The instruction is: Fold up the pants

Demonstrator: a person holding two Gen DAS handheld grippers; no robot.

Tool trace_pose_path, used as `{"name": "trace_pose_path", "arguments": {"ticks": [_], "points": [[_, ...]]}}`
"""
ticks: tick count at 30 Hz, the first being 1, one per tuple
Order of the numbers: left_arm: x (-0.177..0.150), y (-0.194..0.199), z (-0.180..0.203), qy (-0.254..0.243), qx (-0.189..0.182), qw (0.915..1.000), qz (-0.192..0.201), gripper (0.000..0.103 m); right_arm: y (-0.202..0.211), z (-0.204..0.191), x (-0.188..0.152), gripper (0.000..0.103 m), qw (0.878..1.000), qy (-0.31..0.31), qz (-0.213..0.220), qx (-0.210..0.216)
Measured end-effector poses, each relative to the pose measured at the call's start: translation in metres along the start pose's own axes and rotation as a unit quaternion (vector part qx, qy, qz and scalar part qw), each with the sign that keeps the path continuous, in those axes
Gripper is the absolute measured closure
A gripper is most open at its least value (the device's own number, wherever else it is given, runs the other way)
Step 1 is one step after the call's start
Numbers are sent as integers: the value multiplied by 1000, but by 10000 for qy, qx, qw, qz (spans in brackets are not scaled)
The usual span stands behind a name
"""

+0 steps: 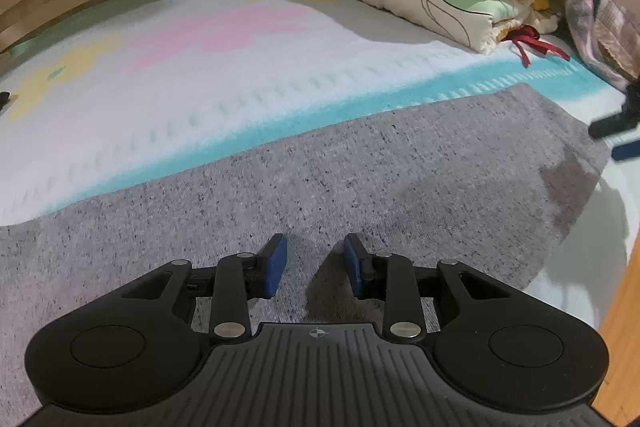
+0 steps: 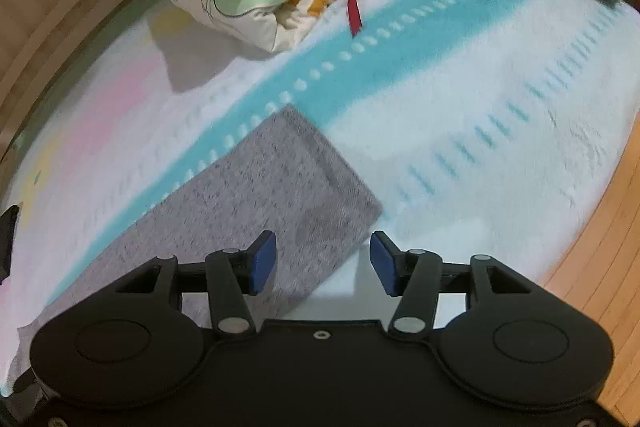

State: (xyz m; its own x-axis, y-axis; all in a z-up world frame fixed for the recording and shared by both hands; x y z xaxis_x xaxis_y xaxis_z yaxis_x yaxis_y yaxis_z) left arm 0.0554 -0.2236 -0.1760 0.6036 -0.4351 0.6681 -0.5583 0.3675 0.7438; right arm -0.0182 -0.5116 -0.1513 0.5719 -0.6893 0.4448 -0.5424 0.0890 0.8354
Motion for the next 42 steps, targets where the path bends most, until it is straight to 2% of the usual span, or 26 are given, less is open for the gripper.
{"name": "trace_pose_path", "arguments": {"ticks": [2, 6, 9, 13, 15, 17, 19, 21, 22, 24, 25, 27, 30, 32, 34, 36, 37, 40, 42], "points": [[1, -1, 2, -5, 24, 10000, 19, 73, 0, -2, 7, 44, 9998, 80, 205, -23], [2, -3, 2, 96, 13, 9999, 39, 73, -16, 0, 5, 41, 10000, -32, -44, -7], [3, -2, 1, 112, -19, 9999, 30, 73, -26, 4, 0, 33, 9993, -283, -153, 202], [3, -1, -2, 161, -112, 9998, -12, 73, -21, 13, -7, 34, 9981, -562, -137, 227], [3, -1, -2, 191, -107, 9998, -20, 73, -19, 14, -13, 34, 9957, -767, -200, 479], [3, -1, -1, 153, -62, 9999, -19, 73, -24, 11, -13, 34, 9953, -693, -232, 640], [3, 0, 0, 150, -52, 9999, -20, 73, -29, 7, -7, 34, 9954, -647, -38, 699], [3, 0, -1, 159, -77, 9998, -42, 73, -35, 3, 1, 34, 9923, -789, 62, 948], [3, -1, -2, 185, -99, 9998, -60, 73, -38, 1, 4, 36, 9908, -848, 98, 1052], [4, -1, -3, 245, -134, 9996, -93, 73, -43, -2, 9, 52, 9893, -913, 136, 1127], [5, -1, -3, 248, -142, 9995, -117, 73, -45, -1, 9, 79, 9903, -923, 134, 1030], [7, 2, -4, 250, -118, 9995, -152, 73, -47, -2, 9, 78, 9910, -934, 80, 958], [14, 8, -8, 544, -70, 9985, -11, 73, -38, -7, 11, 79, 9909, -918, 163, 974], [15, 3, -7, 524, -23, 9986, -45, 72, -27, -14, 16, 79, 9907, -866, 267, 1012], [12, -11, 0, 180, 78, 9995, -261, 72, -12, -27, 21, 79, 9899, -788, 385, 1112], [15, -16, 9, -382, 204, 9988, -210, 72, 4, -46, 26, 79, 9897, -611, 526, 1186], [17, -16, 10, -472, 191, 9983, -271, 73, 14, -59, 28, 79, 9897, -451, 601, 1221], [24, -6, -3, -153, -219, 9986, -467, 73, 42, -108, 29, 79, 9868, 90, 810, 1401], [27, 11, -29, 223, -218, 9990, -308, 73, 59, -146, 21, 79, 9814, 415, 866, 1664]]}}
Point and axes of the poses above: each gripper's, at about its wrist camera, not at the fingertips, and y roughly against the way its jaws point, z to its right, x to its top, the point moved 9 cm from there along -y, roughly the way its jaws point
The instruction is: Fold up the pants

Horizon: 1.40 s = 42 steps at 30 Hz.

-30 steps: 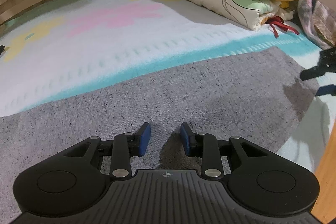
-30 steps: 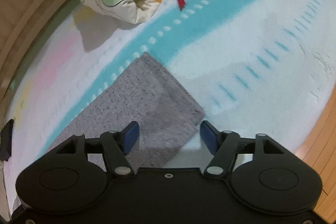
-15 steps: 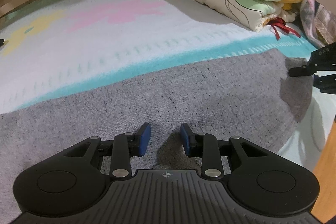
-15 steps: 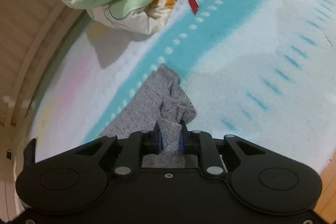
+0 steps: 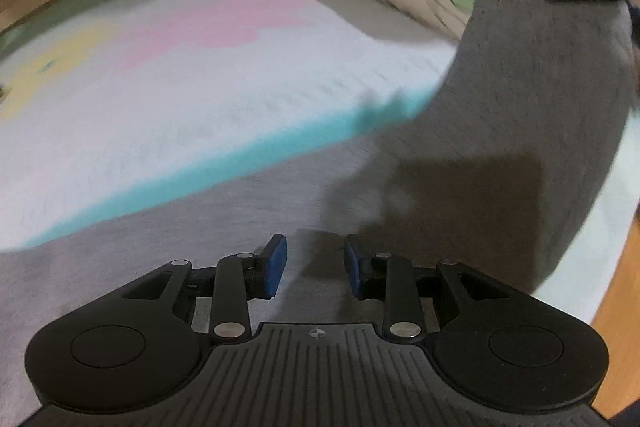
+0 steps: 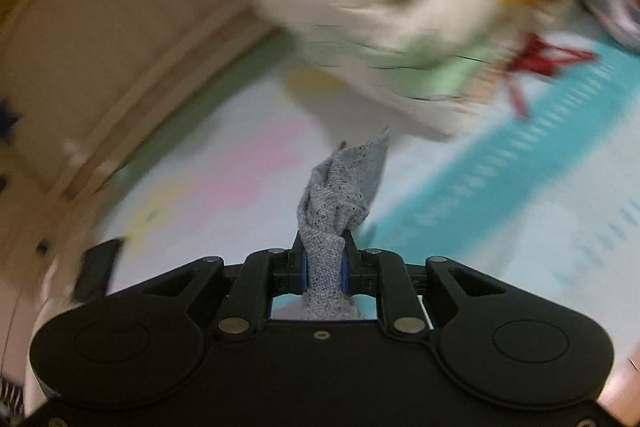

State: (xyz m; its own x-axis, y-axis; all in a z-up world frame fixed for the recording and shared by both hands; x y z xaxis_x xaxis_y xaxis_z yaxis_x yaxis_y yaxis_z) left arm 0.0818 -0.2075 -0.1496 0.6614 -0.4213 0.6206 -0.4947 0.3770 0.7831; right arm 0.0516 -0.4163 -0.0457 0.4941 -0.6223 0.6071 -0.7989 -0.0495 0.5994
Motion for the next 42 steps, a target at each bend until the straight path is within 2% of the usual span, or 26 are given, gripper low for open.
{"name": "trace_pose_path", "arguments": {"ticks": [4, 7, 10, 13, 16, 19, 21, 23, 26, 29, 31, 34, 36, 39, 41, 42], "points": [[-8, 42, -72, 677, 144, 9973, 236, 71, 1, -92, -32, 79, 9945, 821, -215, 609], [-24, 71, -131, 1195, 386, 9916, 326, 71, -11, -154, -75, 79, 9837, 1431, -515, 959], [-42, 97, -184, 1648, 712, 9827, 447, 71, -35, -201, -127, 79, 9703, 1986, -899, 1051], [-57, 116, -221, 1942, 974, 9744, 574, 71, -65, -236, -188, 79, 9526, 2525, -1348, 1031], [-67, 125, -245, 2290, 988, 9663, 633, 71, -88, -256, -242, 77, 9305, 3147, -1675, 837], [-69, 121, -254, 2523, 823, 9618, 676, 71, -99, -264, -283, 63, 8964, 3889, -2034, 624], [-70, 122, -257, 2610, 603, 9611, 670, 71, -94, -266, -286, 57, 8866, 4107, -1989, 754], [-70, 123, -254, 2620, 376, 9618, 699, 71, -83, -268, -275, 41, 8882, 4094, -1859, 942], [-71, 119, -243, 2590, 84, 9634, 691, 67, -69, -264, -242, 26, 9024, 3937, -1463, 959], [-75, 106, -228, 2593, -274, 9643, 468, 62, -69, -237, -208, 23, 9120, 3930, -1080, 460], [-84, 97, -220, 2521, -374, 9667, 243, 62, -76, -213, -191, 23, 9146, 3933, -933, 42], [-103, 86, -206, 2363, -341, 9710, -105, 62, -90, -175, -178, 23, 9251, 3619, -1067, -430], [-115, 80, -197, 2261, -349, 9729, -343, 61, -101, -155, -182, 23, 9310, 3367, -1307, -518], [-121, 80, -191, 2189, -312, 9748, -291, 55, -114, -133, -198, 22, 9252, 3316, -1724, -654], [-120, 79, -188, 2107, -298, 9766, -306, 47, -105, -132, -204, 11, 9279, 3392, -1443, -552], [-119, 77, -187, 2114, -328, 9764, -305, 45, -104, -133, -208, 8, 9257, 3460, -1438, -511]]}}
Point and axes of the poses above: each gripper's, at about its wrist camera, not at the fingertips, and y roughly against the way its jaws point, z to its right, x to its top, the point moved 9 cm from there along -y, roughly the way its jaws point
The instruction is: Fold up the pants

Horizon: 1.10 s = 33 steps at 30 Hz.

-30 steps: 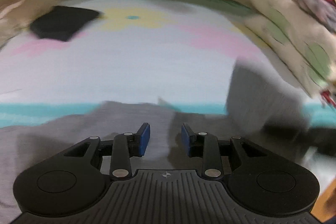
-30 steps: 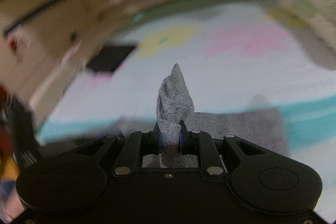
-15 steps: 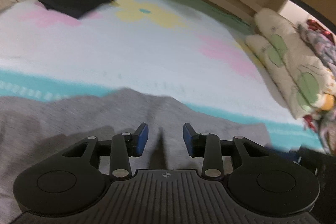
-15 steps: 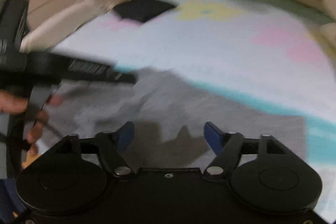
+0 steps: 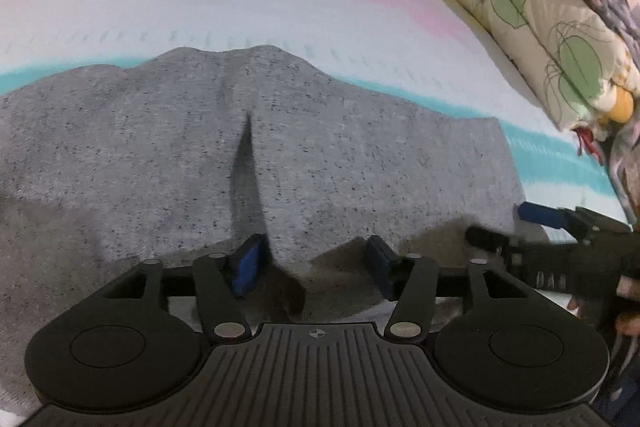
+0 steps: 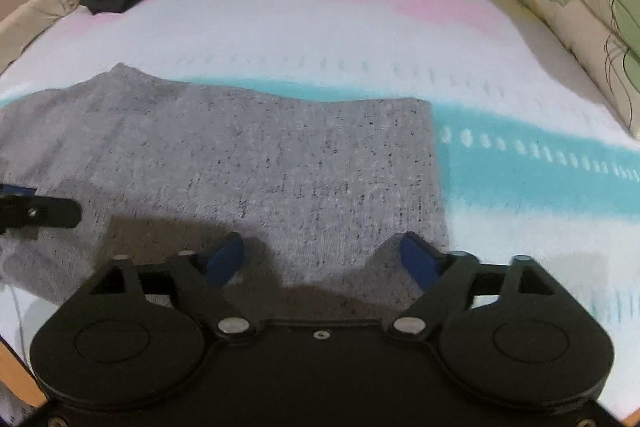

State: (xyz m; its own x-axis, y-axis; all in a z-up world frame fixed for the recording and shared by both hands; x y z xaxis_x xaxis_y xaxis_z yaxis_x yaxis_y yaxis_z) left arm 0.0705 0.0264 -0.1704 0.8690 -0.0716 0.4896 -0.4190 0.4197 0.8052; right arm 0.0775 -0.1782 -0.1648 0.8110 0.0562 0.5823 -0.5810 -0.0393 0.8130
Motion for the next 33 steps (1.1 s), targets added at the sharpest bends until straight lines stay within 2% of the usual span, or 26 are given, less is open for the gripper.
{"name": "trace_pose_path", "arguments": {"ticks": [1, 3, 9, 10, 11, 14, 16, 19, 21, 23, 25, 27, 29, 33], "points": [[2, -2, 2, 25, -60, 10000, 14, 42, 1, -3, -3, 4, 10000, 61, -8, 37], [7, -9, 2, 136, -182, 9997, 48, 40, 3, -9, -4, 3, 9999, 123, 60, 90], [24, -20, -1, 759, -545, 9955, 180, 42, 3, -11, -11, 1, 9997, 32, 202, 155], [25, -20, -4, 903, -545, 9942, 214, 59, 3, -12, -12, 1, 9996, 18, 214, 172], [25, -20, -5, 982, -502, 9937, 205, 91, 3, -12, -13, 1, 9996, 21, 233, 181], [24, -17, -2, 924, -392, 9943, 352, 93, 7, -14, -16, 1, 9992, 74, 336, 185], [27, -1, 8, 400, -168, 9963, 736, 94, 10, -14, -18, 1, 9990, 118, 390, 193], [37, 24, 22, -225, -117, 9910, 1316, 94, 16, -14, -18, 1, 9985, 198, 449, 223], [38, 19, 17, -159, -106, 9928, 1179, 94, 24, -12, -14, 1, 9982, 165, 532, 235], [31, 0, 5, 287, -192, 9971, 672, 91, 30, -8, -7, 1, 9975, 16, 666, 230], [21, -17, -10, 712, -156, 9970, 248, 86, 32, -3, 3, 1, 9967, -194, 768, 192], [22, -16, -12, 743, -222, 9965, 296, 86, 28, 0, 13, 1, 9959, -404, 785, 190], [23, -13, -9, 563, -122, 9980, 258, 83, 18, 2, 21, 1, 9959, -551, 703, 137], [23, -8, -7, 410, -3, 9985, 361, 79, -17, 1, 26, 2, 9976, -658, 211, -7]]}}
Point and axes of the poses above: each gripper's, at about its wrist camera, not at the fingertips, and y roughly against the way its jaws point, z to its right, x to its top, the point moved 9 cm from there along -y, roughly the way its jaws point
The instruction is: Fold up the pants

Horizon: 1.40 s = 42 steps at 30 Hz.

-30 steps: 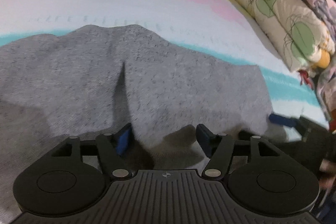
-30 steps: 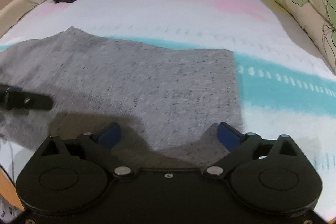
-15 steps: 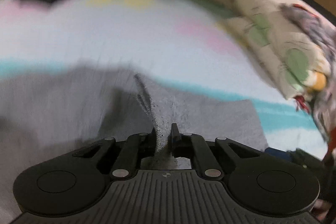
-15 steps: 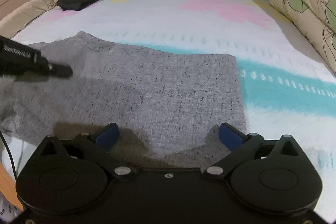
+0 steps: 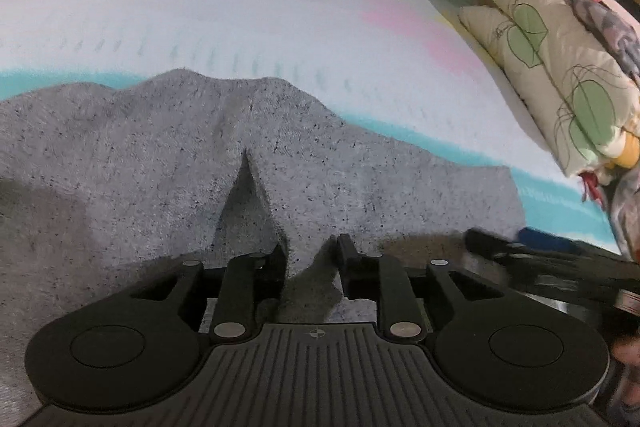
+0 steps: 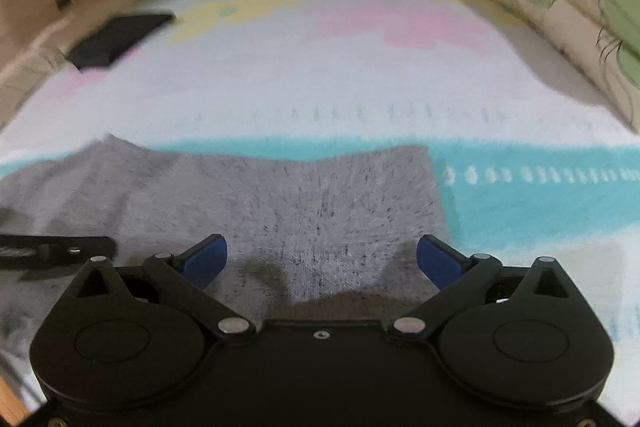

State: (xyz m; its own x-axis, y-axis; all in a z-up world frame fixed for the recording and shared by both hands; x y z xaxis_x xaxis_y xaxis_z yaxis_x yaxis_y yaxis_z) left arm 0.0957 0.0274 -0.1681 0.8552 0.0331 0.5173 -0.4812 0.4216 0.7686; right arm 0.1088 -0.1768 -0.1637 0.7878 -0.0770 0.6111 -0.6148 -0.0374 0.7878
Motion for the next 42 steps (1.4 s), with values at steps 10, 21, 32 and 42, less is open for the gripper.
{"name": "trace_pose_path", "arguments": {"ticks": [10, 21, 32, 42], "points": [[41, 38, -22, -426, 501, 9943, 834, 77, -16, 1, -9, 0, 9994, 94, -167, -305], [76, -34, -54, -31, 993, 9941, 427, 77, -14, -1, -8, 0, 9992, 8, -175, -347], [83, 30, -60, 317, 942, 9900, 998, 74, -16, 0, -5, 0, 9990, -9, -230, -370], [-31, 65, -59, 287, 1137, 9930, 128, 71, -10, -1, -11, 1, 9984, 54, -296, -473]]}}
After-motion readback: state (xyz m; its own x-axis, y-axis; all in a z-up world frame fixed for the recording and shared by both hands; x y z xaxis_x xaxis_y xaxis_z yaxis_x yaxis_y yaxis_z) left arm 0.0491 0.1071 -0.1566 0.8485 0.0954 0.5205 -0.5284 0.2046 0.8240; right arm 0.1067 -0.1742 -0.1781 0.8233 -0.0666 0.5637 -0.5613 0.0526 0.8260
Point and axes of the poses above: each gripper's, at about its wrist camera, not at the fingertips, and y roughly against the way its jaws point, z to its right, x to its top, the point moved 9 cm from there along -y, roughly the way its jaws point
